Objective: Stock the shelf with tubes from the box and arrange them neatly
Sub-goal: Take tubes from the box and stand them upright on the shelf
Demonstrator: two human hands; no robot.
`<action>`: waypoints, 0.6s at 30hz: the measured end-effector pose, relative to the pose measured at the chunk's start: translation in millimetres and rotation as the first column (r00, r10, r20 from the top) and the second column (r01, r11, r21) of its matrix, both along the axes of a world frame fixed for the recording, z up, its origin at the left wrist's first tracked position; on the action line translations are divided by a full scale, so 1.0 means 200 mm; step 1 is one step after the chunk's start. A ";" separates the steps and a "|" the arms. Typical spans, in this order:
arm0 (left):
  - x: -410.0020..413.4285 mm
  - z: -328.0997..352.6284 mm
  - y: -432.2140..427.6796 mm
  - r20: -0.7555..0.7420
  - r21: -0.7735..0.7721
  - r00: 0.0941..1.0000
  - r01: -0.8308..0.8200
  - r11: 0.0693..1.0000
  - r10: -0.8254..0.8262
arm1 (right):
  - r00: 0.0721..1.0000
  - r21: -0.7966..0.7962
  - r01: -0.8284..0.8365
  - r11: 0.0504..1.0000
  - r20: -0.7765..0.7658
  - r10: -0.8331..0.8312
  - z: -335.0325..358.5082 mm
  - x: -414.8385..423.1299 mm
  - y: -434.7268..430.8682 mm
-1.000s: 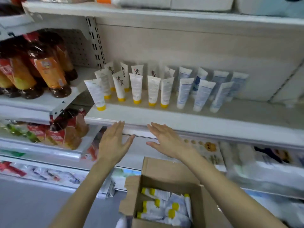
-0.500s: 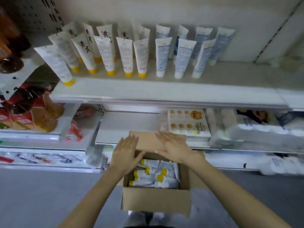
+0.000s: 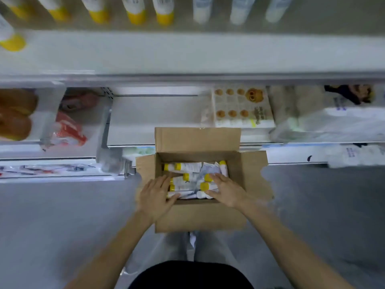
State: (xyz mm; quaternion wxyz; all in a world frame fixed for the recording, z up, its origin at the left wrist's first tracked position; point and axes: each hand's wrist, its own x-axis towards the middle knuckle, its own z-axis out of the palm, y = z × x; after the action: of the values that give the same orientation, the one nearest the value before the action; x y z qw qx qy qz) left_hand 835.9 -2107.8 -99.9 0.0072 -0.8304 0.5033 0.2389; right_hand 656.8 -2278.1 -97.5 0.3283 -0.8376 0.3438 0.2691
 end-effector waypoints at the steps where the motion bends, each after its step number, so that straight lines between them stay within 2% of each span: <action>1: -0.01 -0.04 0.01 -0.014 0.010 1.000 -0.011 1.000 0.011 | 0.998 0.037 0.057 0.998 -0.006 -0.057 -0.06 -0.02 0.01; 5: -0.07 -0.23 0.01 -0.051 0.021 0.996 -0.074 0.997 0.075 | 0.971 0.170 0.238 0.956 -0.018 -0.238 -0.29 -0.09 0.01; 12: -0.23 -0.54 -0.16 -0.158 0.062 0.964 -0.206 0.977 0.213 | 0.889 0.261 0.457 0.850 -0.104 -0.446 -0.65 -0.17 -0.09; 18: -0.31 -0.80 -0.35 -0.371 0.091 0.844 -0.381 0.920 0.386 | 0.820 0.295 0.567 0.769 -0.111 -0.562 -0.85 -0.19 -0.13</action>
State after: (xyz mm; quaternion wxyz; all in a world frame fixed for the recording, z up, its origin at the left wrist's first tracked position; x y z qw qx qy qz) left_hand 773.0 -2178.2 -260.4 -0.1331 -0.8514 0.3172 0.3959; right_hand 618.1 -2304.2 -268.3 0.5202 -0.6301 0.5344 0.2163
